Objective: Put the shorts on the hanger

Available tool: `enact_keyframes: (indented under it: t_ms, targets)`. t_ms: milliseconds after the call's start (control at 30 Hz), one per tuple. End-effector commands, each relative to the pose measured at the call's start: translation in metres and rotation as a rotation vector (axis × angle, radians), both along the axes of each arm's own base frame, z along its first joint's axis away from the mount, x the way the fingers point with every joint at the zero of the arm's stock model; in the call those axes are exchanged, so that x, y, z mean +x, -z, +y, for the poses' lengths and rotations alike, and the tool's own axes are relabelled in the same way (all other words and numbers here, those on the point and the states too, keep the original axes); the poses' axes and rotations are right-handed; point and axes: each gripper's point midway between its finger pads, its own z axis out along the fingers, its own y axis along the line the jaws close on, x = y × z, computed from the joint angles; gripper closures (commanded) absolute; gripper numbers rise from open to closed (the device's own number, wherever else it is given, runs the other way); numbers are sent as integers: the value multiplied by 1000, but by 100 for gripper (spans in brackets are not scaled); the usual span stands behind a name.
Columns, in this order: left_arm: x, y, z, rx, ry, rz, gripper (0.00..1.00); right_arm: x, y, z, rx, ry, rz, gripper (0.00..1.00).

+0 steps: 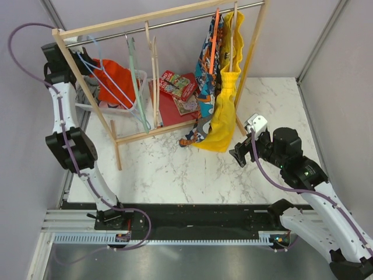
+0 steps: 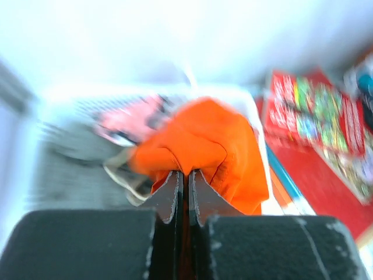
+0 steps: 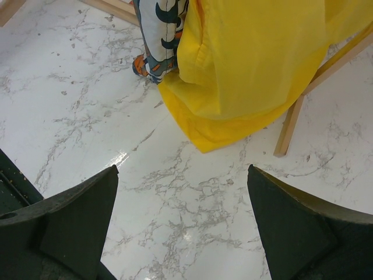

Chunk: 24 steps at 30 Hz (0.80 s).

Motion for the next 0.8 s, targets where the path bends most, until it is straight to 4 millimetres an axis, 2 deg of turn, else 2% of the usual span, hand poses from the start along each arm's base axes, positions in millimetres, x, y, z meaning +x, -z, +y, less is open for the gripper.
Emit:
enact_keyframes:
  t_ms: [0, 100, 133, 200, 233, 300, 333, 367, 400, 467, 500, 633, 767]
  targets:
    - [-16, -103, 26, 74, -183, -253, 98, -1, -26, 2, 49, -6, -56, 2]
    - [-27, -126, 40, 76, -250, -307, 98, -1, -32, 2, 54, -7, -69, 2]
    - [-37, -143, 39, 76, -254, -347, 98, -1, -36, 2, 59, -8, -77, 2]
    - [-48, -162, 39, 68, -242, -401, 98, -1, -37, 3, 59, -11, -79, 2]
    - [-59, -180, 35, 80, -244, -442, 98, 0, -39, 3, 60, -12, -82, 2]
    - [-69, -196, 37, 96, -283, -489, 98, 0, -40, 3, 64, -13, -85, 2]
    - [-86, -219, 37, 111, -322, -543, 98, 0, -42, 4, 66, -17, -87, 2]
    - [-92, -216, 56, 124, -441, -547, 98, 0, -42, 4, 69, -18, -87, 2]
    - [-102, -231, 60, 131, -489, -596, 98, 0, -45, 5, 74, -17, -92, 2]
    - [-122, -241, 65, 168, -550, -627, 98, -1, -49, 5, 82, -22, -98, 2]
    - [-129, -250, 67, 182, -567, -667, 98, -2, -51, 5, 87, -21, -101, 2]
    - [-146, -256, 69, 228, -606, -680, 98, -4, -52, 7, 95, -31, -97, 2]
    - [-163, -275, 65, 242, -611, -727, 98, -3, -56, 7, 98, -36, -107, 2]
